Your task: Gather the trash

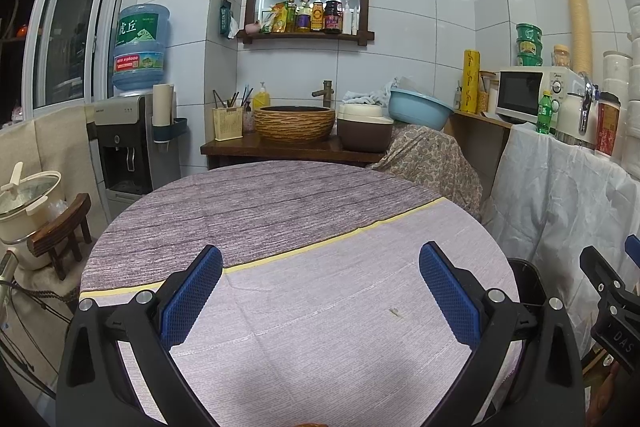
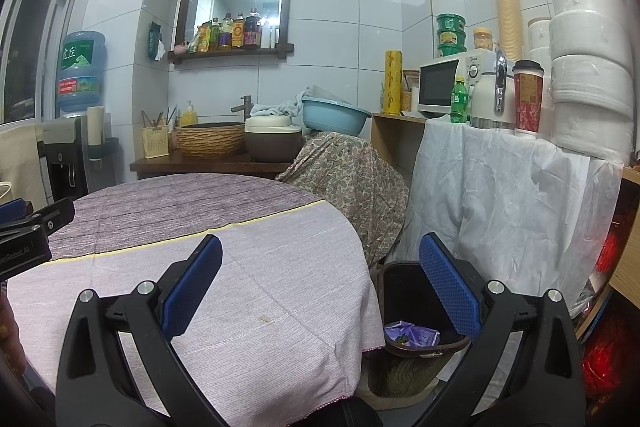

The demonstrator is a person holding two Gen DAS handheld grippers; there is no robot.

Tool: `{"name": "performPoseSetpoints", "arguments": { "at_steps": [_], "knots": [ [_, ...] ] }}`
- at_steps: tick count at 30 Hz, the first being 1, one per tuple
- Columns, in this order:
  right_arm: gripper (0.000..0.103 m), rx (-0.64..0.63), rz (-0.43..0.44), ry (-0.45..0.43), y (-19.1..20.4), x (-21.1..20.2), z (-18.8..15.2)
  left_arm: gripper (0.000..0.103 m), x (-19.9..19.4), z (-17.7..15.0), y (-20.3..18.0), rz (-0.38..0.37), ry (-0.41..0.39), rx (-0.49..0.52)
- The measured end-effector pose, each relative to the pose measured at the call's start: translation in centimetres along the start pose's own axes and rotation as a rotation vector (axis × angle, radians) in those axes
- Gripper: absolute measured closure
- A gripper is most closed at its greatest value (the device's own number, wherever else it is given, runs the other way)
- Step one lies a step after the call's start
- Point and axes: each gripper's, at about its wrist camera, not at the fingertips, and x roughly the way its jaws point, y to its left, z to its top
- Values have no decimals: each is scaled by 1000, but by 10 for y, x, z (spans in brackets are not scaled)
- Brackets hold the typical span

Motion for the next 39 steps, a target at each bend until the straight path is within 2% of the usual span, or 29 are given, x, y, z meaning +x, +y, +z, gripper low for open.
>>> {"name": "performPoseSetpoints", "arguments": {
  "at_steps": [39],
  "knots": [
    [6, -1, 7, 6, 1, 2, -2, 5, 1, -3, -1, 6, 8, 0]
  ]
}}
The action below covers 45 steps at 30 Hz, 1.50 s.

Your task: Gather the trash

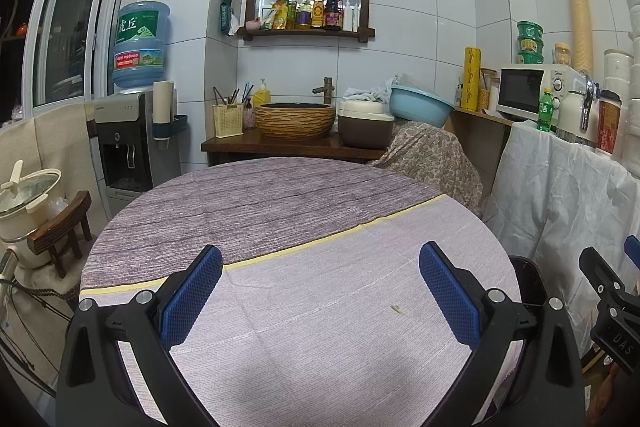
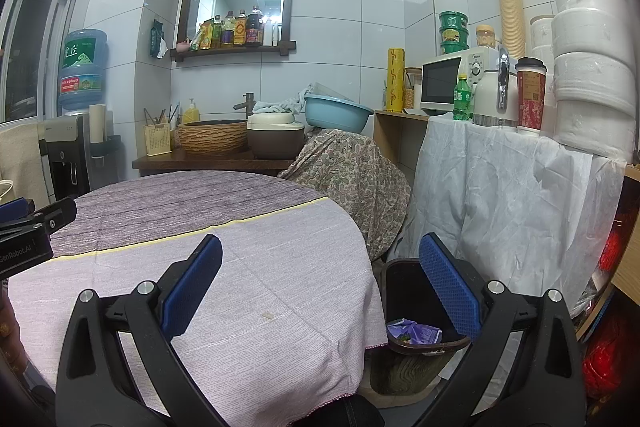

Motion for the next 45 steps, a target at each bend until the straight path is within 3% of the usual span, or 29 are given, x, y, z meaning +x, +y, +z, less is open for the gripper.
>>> {"name": "performPoseSetpoints", "arguments": {
  "at_steps": [45],
  "knots": [
    [6, 0, 8, 6, 0, 1, -2, 5, -3, -1, -2, 3, 5, -1]
  ]
}}
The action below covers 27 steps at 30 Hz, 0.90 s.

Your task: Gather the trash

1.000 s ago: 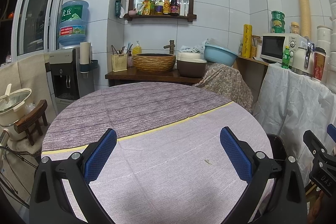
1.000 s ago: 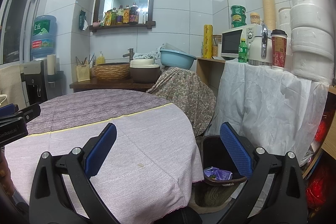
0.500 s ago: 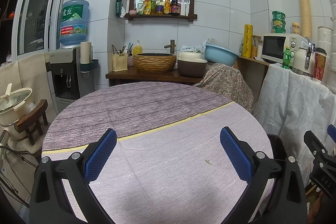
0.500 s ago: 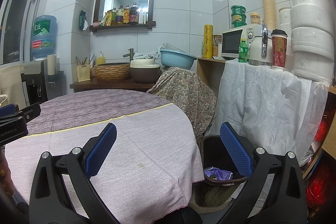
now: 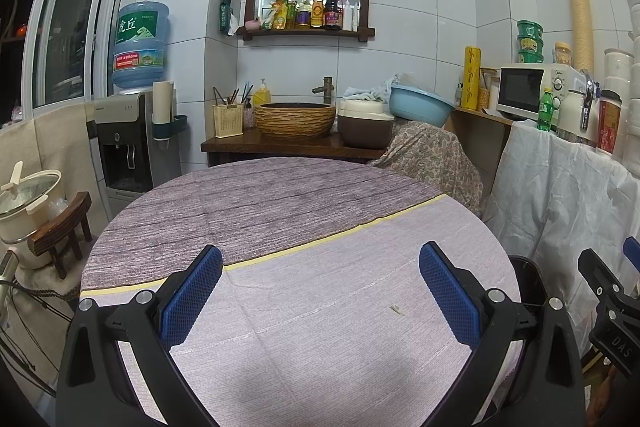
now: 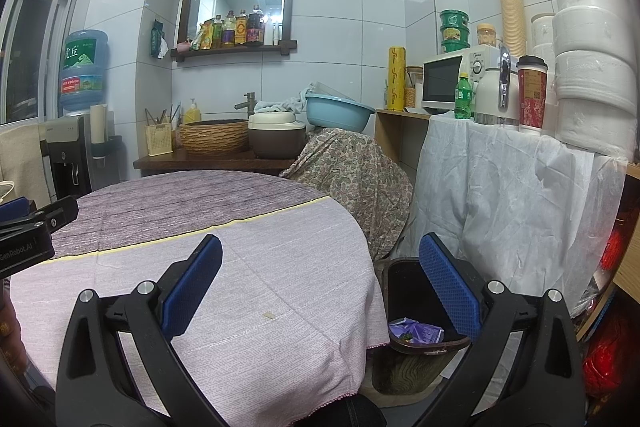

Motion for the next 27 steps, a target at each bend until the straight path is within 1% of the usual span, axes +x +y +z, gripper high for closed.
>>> {"name": "performPoseSetpoints", "arguments": {
  "at_steps": [27],
  "knots": [
    [6, 3, 4, 4, 1, 1, 0, 5, 1, 3, 0, -2, 5, 0]
  ]
}}
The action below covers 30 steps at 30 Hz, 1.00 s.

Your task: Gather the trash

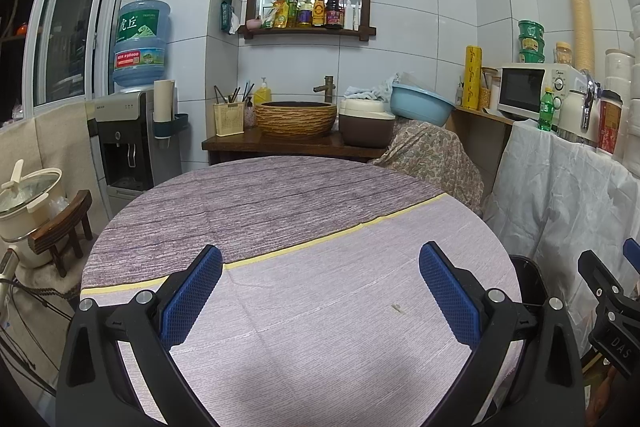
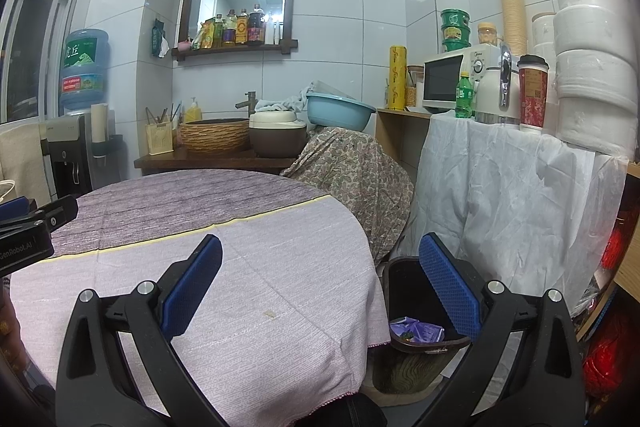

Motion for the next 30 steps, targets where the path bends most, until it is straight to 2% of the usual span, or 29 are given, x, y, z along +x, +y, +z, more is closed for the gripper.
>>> {"name": "performPoseSetpoints", "arguments": {
  "at_steps": [30],
  "knots": [
    [6, 1, 2, 0, 0, 0, 0, 5, 1, 1, 0, 5, 1, 5]
  ]
}}
